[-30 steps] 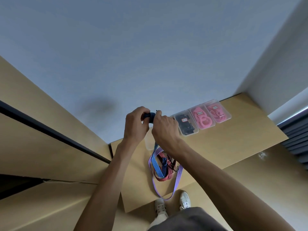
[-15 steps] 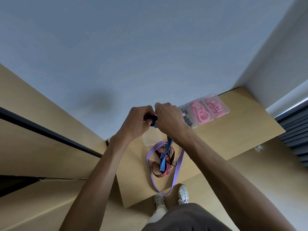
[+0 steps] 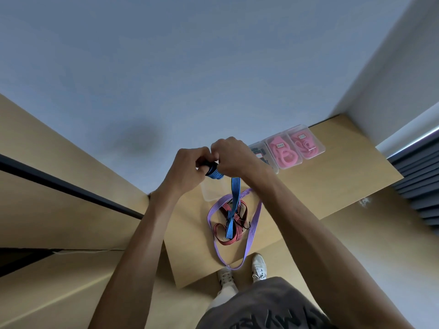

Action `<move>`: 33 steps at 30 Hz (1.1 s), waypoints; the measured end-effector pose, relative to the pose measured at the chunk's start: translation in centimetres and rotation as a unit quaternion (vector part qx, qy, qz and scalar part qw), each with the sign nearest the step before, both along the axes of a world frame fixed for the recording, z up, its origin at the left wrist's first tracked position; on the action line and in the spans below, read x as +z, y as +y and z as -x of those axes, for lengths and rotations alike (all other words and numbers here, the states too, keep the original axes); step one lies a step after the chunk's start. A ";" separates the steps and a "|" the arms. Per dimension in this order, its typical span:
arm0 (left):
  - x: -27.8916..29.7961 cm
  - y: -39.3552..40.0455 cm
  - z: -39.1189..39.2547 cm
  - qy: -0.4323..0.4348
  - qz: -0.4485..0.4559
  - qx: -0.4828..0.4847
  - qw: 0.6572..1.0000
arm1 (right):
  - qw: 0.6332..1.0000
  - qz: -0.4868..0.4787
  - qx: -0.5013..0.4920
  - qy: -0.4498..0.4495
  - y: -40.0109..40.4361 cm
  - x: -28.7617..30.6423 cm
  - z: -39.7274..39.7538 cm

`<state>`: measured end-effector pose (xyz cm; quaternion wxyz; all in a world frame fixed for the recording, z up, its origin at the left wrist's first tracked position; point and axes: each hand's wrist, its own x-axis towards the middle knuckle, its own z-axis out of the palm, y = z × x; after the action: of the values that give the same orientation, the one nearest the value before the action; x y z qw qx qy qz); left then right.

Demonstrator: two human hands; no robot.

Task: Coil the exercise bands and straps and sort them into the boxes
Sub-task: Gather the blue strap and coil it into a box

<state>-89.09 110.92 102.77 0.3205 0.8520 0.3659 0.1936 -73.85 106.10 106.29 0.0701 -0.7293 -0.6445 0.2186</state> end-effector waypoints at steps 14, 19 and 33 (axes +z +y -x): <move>1.6 0.8 -0.7 -0.309 0.398 -0.047 0.863 | 0.732 -0.044 -0.081 0.675 -0.5 -2.7 -3.5; 1.6 0.0 -3.4 -0.371 0.397 0.063 0.837 | 0.781 -0.050 -0.196 0.590 -1.1 -5.8 -1.2; -0.7 0.2 -3.6 -0.095 -0.096 0.173 0.976 | 0.970 -0.062 -0.200 0.122 -1.4 -4.0 0.1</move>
<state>-85.49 111.14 102.02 0.2323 0.7805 0.4551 0.3602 -73.92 104.72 102.26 0.2356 -0.8056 -0.4844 0.2467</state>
